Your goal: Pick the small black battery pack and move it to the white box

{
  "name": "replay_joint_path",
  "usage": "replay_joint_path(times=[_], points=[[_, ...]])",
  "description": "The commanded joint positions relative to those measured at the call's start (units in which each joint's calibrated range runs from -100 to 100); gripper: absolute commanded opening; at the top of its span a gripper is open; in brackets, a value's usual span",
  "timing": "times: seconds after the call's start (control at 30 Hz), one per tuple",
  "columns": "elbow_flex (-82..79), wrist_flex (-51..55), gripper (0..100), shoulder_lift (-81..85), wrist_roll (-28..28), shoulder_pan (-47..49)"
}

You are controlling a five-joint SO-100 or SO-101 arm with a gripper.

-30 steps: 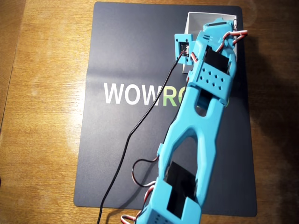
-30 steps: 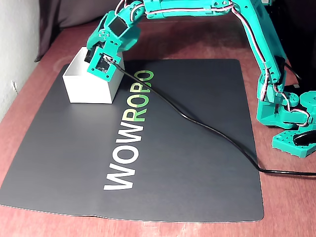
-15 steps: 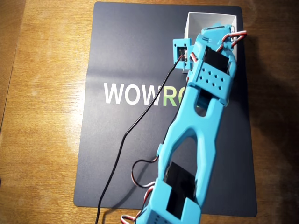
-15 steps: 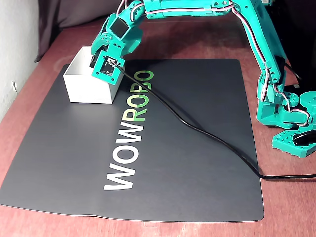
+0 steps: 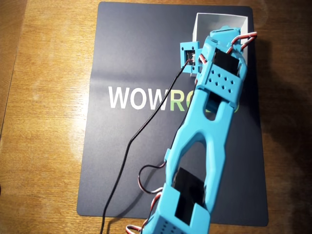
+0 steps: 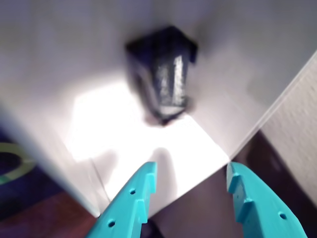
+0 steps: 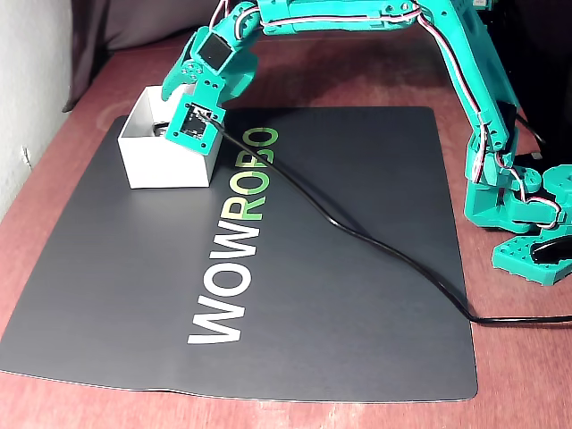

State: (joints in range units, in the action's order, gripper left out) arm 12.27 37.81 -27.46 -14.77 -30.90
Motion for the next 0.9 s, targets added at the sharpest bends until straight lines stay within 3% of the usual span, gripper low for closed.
replay_joint_path(times=[0.0,0.47,0.87], points=[[2.0,0.1,17,0.3,-0.1,0.0],[3.1,0.7,16,8.7,0.2,3.5],[2.1,20.3,16,22.8,5.4,17.2]])
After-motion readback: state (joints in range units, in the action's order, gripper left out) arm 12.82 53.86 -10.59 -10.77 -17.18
